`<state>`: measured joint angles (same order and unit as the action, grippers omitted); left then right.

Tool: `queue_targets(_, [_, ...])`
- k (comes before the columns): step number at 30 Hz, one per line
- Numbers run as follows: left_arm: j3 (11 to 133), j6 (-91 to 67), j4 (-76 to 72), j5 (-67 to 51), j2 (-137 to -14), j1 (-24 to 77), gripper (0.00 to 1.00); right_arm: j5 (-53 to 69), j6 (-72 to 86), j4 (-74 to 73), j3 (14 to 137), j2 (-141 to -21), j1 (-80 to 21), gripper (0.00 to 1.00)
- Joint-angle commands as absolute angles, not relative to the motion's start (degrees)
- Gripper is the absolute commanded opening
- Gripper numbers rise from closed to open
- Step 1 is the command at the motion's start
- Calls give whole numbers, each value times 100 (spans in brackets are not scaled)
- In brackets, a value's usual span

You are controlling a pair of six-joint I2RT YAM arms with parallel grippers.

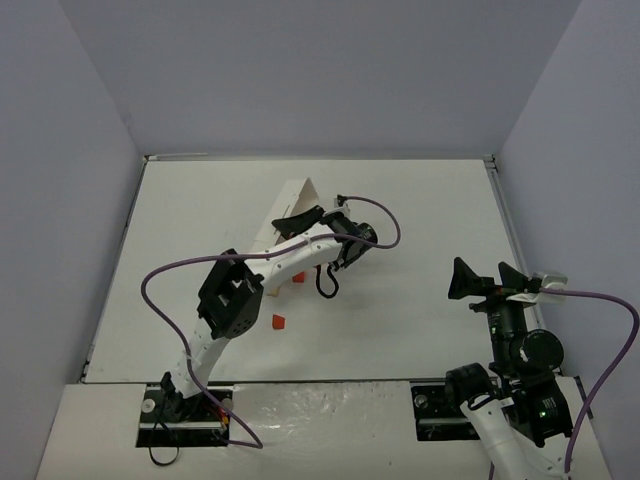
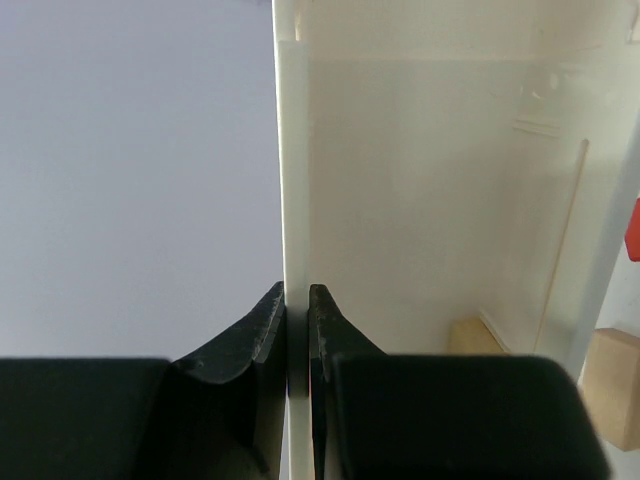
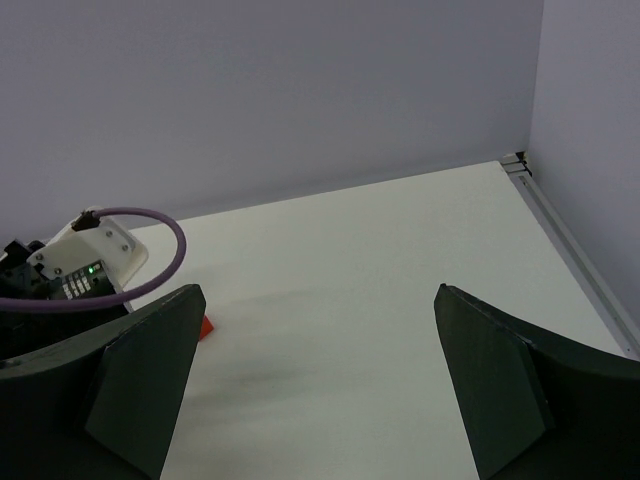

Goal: Build the wood block tower

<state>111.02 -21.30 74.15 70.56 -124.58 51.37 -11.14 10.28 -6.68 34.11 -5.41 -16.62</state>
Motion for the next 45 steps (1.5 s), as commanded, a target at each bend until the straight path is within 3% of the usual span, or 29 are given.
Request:
queue_targets(1, [10527,-2252,9566,7493,-12384,4789,0,-1080,1032,-211,3511,-658,-1705,96])
queue_targets(11, [10761,-1985,9536,7599,-12572,4816,0,-1097,1021,-211,3498,-629,-1705,96])
queue_targets(16, [11932,-1477,9580,7772,-12186,5325,0,-1058,1033,-228,3524,-633,-1705,96])
queue_targets(18, [11640,-1321,8738,7600,-11897,5643,0,-1058,1039,-237,3533,-642,-1705,96])
queue_targets(20, [10780,-670,8136,7357,-11962,5274,0,-1085,1052,-237,3535,-644,-1705,96])
queue_targets(23, [10833,-1778,9491,7400,-12704,5006,0,-1055,1047,-245,3534,-634,-1705,96])
queue_targets(29, [10898,-1929,9505,7476,-12630,5019,0,-1050,1037,-237,3533,-642,-1705,97])
queue_targets(34, [11708,-2131,9476,7679,-12375,5039,0,-1062,1037,-246,3534,-633,-1705,96])
queue_targets(40, [12374,-2167,8449,7698,-11517,5129,0,-1026,1046,-255,3544,-659,-1703,96])
queue_targets(45, [11686,-2214,6996,7891,-10638,5106,0,-1002,1050,-255,3551,-659,-1705,96])
